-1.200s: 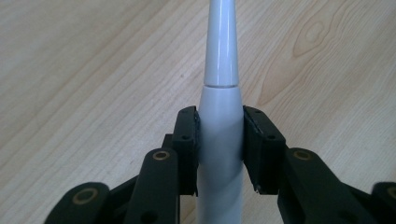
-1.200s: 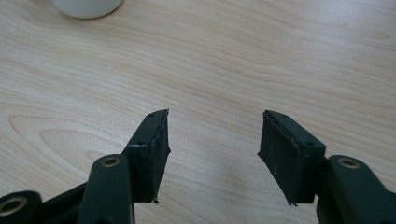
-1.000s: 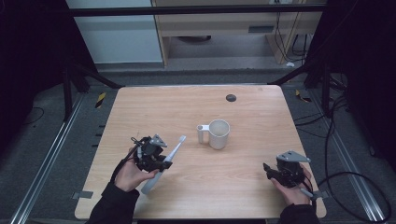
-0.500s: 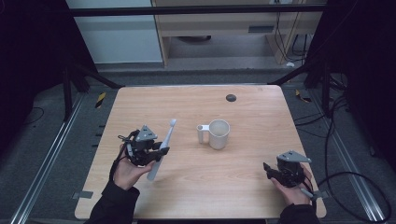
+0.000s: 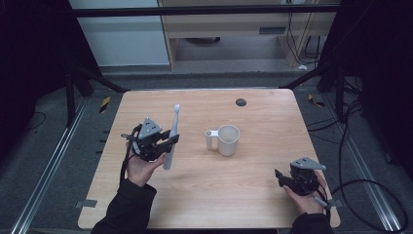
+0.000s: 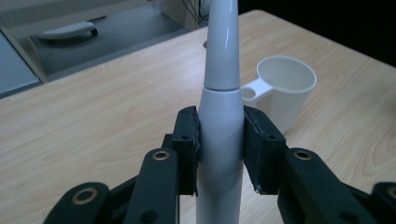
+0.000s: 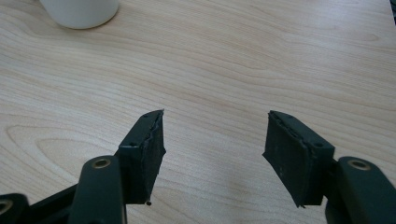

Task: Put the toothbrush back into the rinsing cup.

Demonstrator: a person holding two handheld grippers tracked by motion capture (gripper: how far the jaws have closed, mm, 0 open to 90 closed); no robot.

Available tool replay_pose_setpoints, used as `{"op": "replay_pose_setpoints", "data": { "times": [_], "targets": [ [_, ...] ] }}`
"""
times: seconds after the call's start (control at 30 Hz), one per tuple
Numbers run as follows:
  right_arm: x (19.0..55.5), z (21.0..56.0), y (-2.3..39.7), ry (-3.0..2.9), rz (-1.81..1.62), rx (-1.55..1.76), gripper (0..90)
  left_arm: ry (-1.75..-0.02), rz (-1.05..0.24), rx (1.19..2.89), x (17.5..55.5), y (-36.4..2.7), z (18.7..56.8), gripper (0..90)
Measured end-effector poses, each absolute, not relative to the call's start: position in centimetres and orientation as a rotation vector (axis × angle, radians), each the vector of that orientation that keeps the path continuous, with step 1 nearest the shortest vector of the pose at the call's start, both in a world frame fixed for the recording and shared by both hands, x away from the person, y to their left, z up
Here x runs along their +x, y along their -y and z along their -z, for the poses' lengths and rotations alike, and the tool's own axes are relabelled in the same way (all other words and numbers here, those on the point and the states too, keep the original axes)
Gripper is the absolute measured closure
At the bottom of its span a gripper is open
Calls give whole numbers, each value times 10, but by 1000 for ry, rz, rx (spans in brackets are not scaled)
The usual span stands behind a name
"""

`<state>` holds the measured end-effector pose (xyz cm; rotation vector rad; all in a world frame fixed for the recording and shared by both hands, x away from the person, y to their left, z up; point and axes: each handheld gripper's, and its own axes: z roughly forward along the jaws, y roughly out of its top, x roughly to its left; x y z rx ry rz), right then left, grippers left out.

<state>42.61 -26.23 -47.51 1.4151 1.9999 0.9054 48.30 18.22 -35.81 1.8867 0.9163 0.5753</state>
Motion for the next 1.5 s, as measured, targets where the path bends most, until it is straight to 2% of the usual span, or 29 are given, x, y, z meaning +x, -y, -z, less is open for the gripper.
{"op": "replay_pose_setpoints", "data": {
  "times": [0.33,0.97,1.5],
  "targets": [
    [427,475,261,-1993,-901,1422,344,-895,-612,1762,492,-171,347,674],
    [429,477,262,-1999,-895,1427,323,-851,-598,1595,508,-144,333,674],
    [430,478,261,-2008,-905,1439,305,-815,-549,1538,528,-106,334,673]
  ]
}}
